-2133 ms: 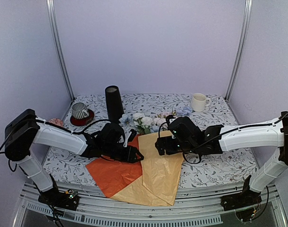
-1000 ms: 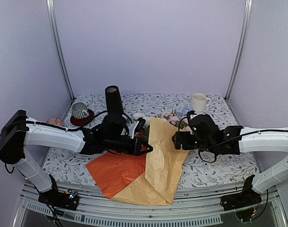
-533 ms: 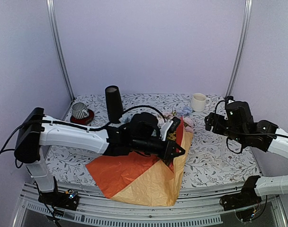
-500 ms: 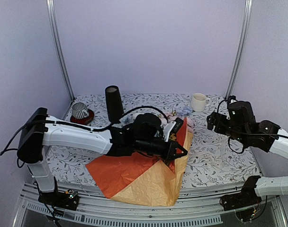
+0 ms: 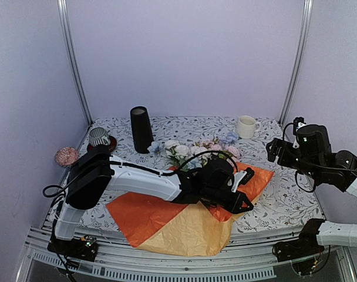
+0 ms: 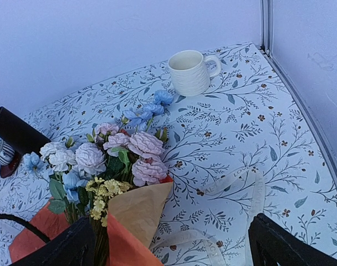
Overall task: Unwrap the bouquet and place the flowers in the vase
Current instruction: Unfold the two-thirds folded wrapping paper from the folded wrapping paper.
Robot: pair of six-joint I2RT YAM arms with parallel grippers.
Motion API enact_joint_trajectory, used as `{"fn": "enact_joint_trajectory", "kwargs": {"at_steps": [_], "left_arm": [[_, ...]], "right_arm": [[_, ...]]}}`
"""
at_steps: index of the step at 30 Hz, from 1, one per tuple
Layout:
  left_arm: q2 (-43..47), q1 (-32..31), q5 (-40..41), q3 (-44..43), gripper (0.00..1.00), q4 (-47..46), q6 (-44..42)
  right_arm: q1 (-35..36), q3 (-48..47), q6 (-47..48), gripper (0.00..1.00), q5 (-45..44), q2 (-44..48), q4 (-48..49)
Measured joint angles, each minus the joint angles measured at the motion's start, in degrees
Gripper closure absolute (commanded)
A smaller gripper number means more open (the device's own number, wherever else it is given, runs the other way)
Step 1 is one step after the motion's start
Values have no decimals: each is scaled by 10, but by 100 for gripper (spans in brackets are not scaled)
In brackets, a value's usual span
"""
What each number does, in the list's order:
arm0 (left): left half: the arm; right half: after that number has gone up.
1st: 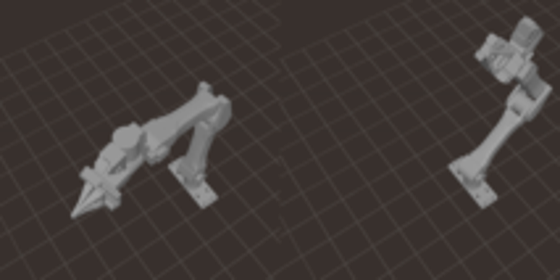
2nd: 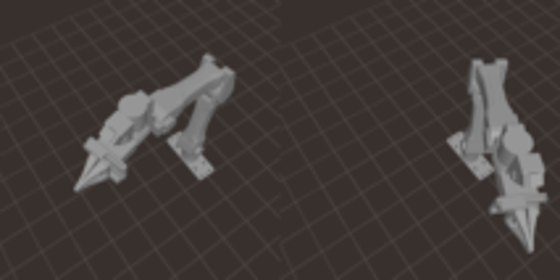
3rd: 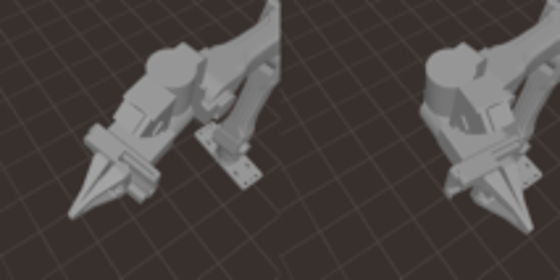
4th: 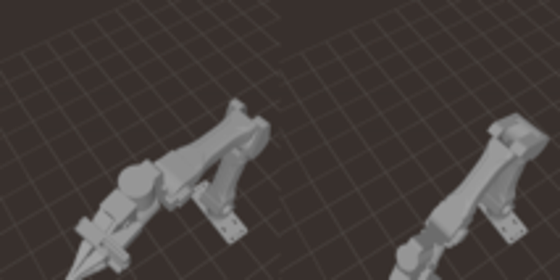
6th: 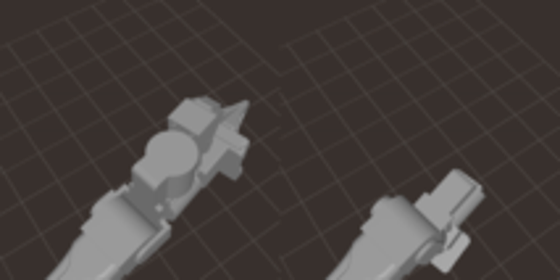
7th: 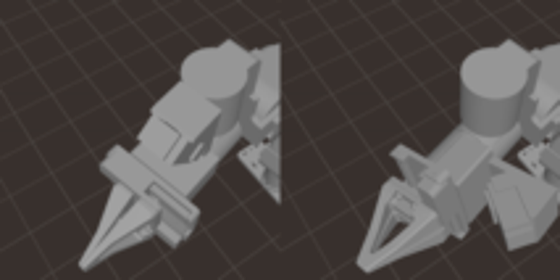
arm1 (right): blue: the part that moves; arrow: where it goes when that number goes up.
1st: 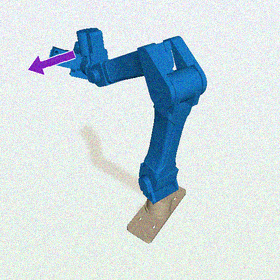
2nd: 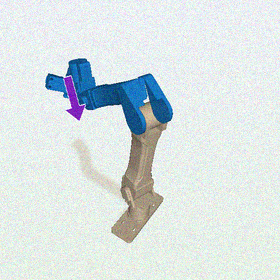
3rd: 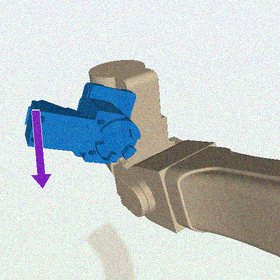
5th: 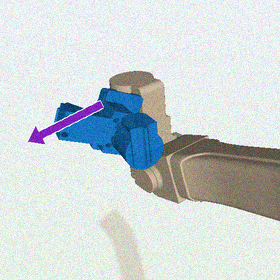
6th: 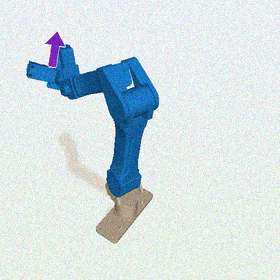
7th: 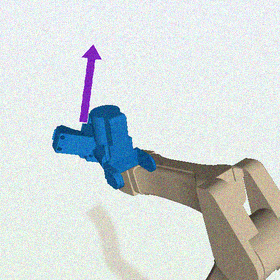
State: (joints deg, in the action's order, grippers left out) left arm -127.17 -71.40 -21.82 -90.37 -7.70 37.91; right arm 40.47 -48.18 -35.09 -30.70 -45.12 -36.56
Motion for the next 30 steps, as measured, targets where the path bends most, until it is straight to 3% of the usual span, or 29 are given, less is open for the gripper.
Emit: {"fn": "enact_joint_trajectory", "kwargs": {"at_steps": [3,7,10,17,25,27,30], "left_arm": [[-19,-5,-16,-26,86,0,1],[-48,-12,-42,-57,57,-2,2],[-65,-19,-63,-70,47,1,5],[-39,-28,-62,-74,39,52,-28],[172,-25,14,-20,42,95,-75],[217,-20,37,3,45,96,-80],[266,-3,72,62,51,107,-80]], "right_arm": [[0,-2,3,1,2,0,-5],[0,-2,7,1,6,0,-11],[0,-2,11,1,8,0,-14],[0,-4,18,0,31,-12,-26],[0,-12,32,2,90,-21,-27],[0,-12,41,5,118,-31,-23],[0,-12,52,20,173,-54,-13]]}}
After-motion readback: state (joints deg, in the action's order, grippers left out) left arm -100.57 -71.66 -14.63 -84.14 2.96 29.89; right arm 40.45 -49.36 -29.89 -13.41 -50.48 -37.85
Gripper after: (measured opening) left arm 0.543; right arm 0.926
